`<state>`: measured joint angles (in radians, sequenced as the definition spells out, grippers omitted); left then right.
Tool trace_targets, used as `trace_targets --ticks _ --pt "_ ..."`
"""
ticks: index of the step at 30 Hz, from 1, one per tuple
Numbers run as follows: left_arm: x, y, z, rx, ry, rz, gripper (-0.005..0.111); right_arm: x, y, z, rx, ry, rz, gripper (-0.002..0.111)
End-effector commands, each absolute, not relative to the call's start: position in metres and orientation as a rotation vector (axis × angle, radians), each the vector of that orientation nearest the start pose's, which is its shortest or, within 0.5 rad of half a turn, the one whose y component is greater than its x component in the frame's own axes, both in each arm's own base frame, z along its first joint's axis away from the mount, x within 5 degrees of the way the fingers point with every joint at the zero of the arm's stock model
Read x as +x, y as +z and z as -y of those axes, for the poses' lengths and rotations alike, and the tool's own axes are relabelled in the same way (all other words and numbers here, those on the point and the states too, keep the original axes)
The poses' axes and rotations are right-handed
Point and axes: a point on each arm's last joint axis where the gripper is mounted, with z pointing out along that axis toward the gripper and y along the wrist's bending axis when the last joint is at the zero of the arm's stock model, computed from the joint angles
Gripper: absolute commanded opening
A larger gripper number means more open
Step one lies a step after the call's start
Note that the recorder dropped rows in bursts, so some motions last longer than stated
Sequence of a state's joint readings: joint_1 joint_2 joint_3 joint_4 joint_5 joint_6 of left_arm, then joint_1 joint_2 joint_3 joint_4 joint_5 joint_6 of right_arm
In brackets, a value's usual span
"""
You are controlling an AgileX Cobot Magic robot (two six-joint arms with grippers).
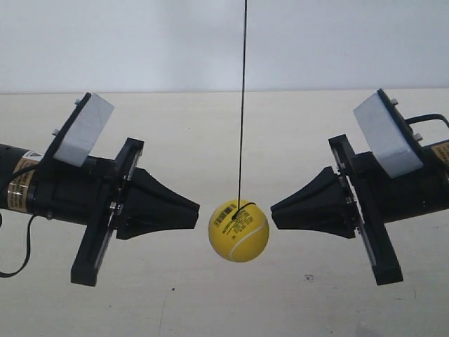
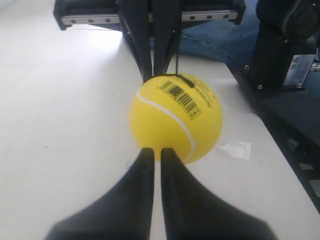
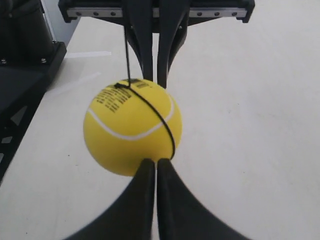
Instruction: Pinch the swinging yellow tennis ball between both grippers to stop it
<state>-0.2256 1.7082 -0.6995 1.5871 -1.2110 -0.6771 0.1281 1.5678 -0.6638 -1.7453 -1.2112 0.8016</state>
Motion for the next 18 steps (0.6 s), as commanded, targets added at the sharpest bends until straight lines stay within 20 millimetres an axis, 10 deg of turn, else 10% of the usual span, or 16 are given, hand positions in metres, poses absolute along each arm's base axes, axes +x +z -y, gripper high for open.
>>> trace_targets --ticks 1,18 --pt "0.2388 0.1929 0.1361 1.440 -1.045 -1.400 0.005 0.2266 0.2078 -0.1069 -1.458 0.982 -1.477 0.000" --pt "0.2424 0.1982 0.1300 1.391 -1.023 -1.413 0.005 0.2296 0.2115 -0.1078 -1.416 0.971 -1.461 0.000"
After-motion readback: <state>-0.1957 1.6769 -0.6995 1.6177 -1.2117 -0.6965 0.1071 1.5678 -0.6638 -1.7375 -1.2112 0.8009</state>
